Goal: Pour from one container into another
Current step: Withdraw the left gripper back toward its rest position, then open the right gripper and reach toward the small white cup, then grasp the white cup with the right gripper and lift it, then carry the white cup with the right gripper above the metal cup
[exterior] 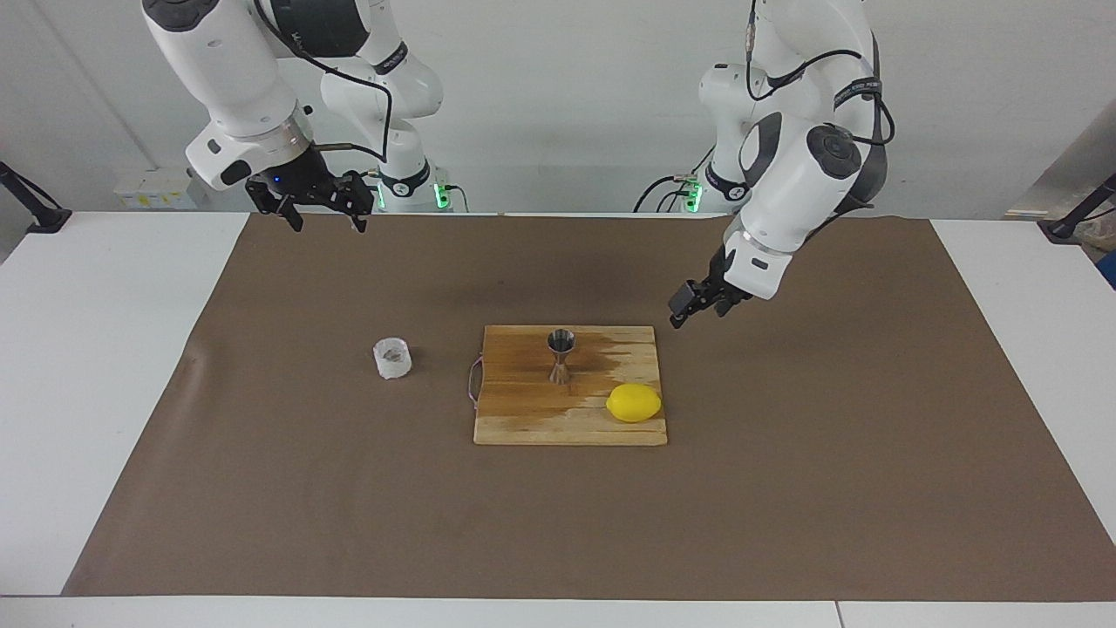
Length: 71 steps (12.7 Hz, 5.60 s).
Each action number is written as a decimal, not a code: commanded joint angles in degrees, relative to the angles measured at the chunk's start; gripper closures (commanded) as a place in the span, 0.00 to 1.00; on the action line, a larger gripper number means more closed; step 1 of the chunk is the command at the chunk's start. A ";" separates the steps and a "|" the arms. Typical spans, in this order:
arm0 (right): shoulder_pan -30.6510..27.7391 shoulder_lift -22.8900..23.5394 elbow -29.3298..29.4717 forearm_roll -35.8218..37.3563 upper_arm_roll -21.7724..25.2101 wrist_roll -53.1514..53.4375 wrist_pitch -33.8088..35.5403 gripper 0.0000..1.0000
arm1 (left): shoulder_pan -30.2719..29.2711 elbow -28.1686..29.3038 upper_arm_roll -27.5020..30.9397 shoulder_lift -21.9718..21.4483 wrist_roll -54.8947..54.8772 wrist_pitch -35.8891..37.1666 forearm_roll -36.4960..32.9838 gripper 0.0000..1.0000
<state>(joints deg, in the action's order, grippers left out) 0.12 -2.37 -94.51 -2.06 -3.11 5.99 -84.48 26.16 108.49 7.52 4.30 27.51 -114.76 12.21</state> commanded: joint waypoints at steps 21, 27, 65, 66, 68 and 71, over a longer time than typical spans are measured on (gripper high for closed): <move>-0.56 -2.29 -4.97 -0.22 -0.40 -18.33 -5.33 0.00 | -17.64 -18.05 -0.04 -3.93 -36.66 20.28 -13.26 0.00; -7.24 -2.91 -12.87 -10.21 -0.23 -64.47 -13.58 0.00 | -30.35 -16.20 -15.57 -5.09 -32.70 21.60 -13.44 0.00; 0.91 15.03 -20.89 -54.11 -0.93 -114.32 -34.26 0.99 | -22.82 -16.12 -8.40 -5.18 -32.70 21.60 -13.44 0.00; 2.93 14.06 -20.54 -53.31 -0.93 -111.23 -35.48 0.99 | -22.82 -16.12 -8.48 -5.18 -32.70 21.60 -13.44 0.00; 6.80 12.66 -19.49 -48.85 -1.02 -103.86 -38.12 0.99 | -22.82 -16.12 -8.48 -5.18 -32.70 21.69 -13.44 0.00; 10.41 12.65 -16.85 -42.16 -1.02 -96.71 -38.92 0.99 | -22.82 -16.12 -8.40 -5.18 -32.70 21.60 -13.44 0.00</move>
<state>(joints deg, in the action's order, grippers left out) 9.30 10.19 -112.73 -47.18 -4.15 -93.90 -123.06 2.77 91.28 -1.44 0.30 -5.73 -93.59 -0.75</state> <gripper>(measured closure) 0.507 0.000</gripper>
